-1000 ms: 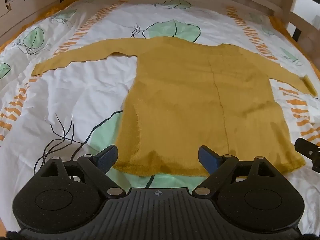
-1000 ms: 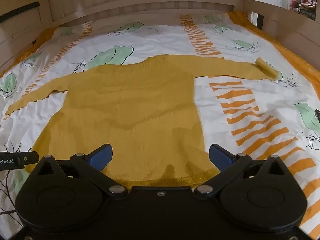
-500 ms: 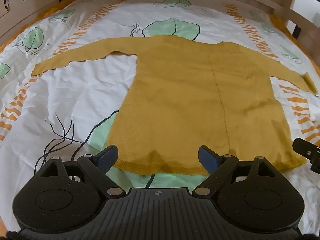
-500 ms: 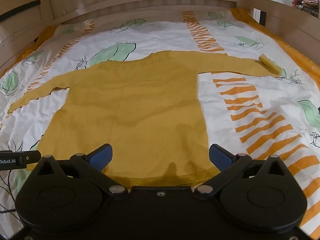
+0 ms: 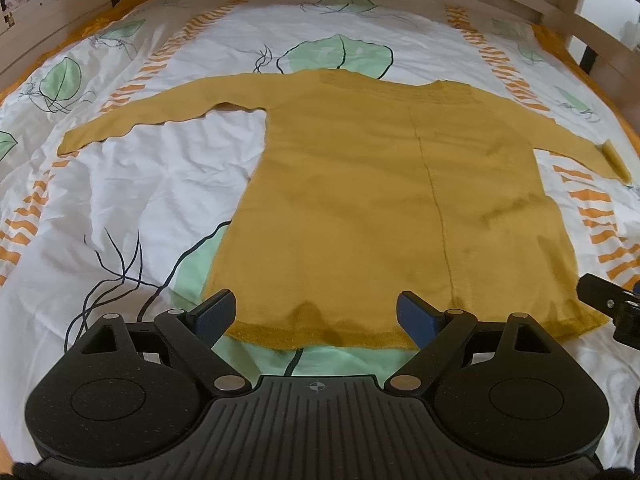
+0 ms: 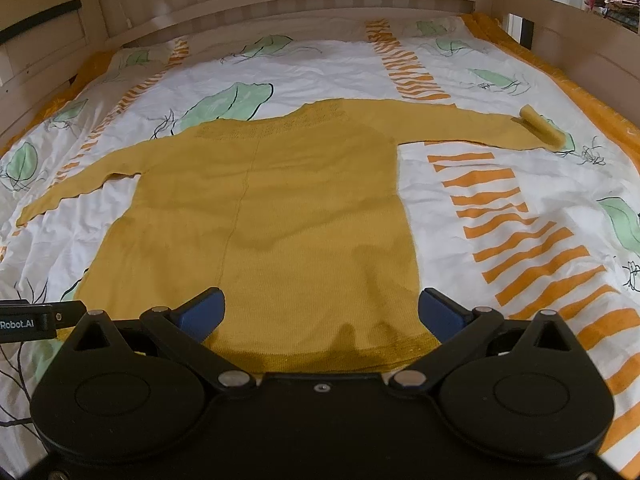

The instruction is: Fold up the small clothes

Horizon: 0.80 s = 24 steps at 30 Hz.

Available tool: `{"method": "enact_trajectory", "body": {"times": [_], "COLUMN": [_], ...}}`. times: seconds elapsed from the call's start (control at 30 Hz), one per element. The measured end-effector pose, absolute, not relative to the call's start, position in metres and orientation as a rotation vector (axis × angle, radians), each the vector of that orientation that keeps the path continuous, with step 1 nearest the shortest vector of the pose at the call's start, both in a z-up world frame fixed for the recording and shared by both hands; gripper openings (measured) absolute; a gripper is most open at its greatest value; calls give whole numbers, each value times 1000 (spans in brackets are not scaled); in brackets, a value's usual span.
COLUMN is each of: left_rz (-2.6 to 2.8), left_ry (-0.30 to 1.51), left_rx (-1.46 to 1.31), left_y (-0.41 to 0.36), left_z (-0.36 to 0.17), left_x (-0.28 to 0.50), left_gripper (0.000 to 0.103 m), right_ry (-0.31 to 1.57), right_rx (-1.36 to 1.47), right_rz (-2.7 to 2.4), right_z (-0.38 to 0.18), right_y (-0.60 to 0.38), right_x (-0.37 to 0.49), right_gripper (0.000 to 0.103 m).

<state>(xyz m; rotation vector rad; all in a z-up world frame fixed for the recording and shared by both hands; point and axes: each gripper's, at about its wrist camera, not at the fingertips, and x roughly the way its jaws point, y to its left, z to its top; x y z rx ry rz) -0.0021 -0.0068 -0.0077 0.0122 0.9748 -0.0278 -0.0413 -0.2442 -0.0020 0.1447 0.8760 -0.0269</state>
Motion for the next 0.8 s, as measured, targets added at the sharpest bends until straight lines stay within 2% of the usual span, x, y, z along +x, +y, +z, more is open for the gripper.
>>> {"method": "enact_trajectory", "body": {"times": [0.8], "left_rz": [-32], "left_ry": [999], "left_rx": [2], "left_y": [-6], "left_z": [-15], "left_x": [0], "left_gripper": [88], "right_ry": [905], "right_rx": [151], "right_rz": [-11], "right_z": [-9], "right_y": [-239], "right_x": [-36], "right_gripper": [102]}}
